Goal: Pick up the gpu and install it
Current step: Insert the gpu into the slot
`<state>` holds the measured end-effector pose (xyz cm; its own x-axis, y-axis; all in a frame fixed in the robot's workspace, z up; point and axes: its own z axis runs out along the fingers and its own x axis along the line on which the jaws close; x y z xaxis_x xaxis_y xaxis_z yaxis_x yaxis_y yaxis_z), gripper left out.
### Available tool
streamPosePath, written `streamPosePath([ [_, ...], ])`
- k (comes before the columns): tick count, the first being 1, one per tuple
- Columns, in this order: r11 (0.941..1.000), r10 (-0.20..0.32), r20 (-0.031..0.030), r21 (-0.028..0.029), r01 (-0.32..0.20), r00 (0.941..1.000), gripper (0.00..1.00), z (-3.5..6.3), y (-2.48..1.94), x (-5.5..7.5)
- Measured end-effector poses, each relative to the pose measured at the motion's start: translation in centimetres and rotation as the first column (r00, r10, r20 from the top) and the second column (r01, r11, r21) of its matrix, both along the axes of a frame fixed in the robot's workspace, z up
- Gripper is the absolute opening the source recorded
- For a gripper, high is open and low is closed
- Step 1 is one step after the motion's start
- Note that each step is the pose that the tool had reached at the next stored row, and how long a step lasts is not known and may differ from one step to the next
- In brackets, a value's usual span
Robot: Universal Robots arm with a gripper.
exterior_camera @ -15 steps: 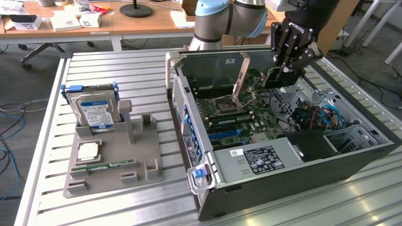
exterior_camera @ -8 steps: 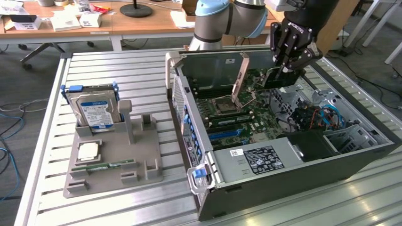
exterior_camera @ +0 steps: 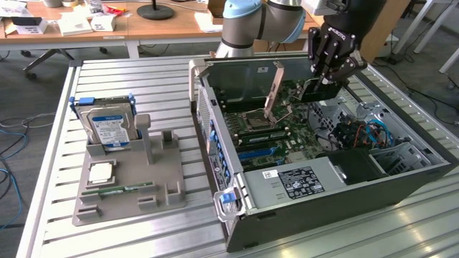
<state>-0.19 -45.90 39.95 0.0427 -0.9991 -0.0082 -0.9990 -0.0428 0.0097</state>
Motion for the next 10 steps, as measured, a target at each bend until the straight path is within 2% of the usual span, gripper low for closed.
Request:
streamPosePath([
  [10,1.0000,0.000,0.0000,0.0010,0.000,1.0000,0.26,-1.25,0.00,0.0],
])
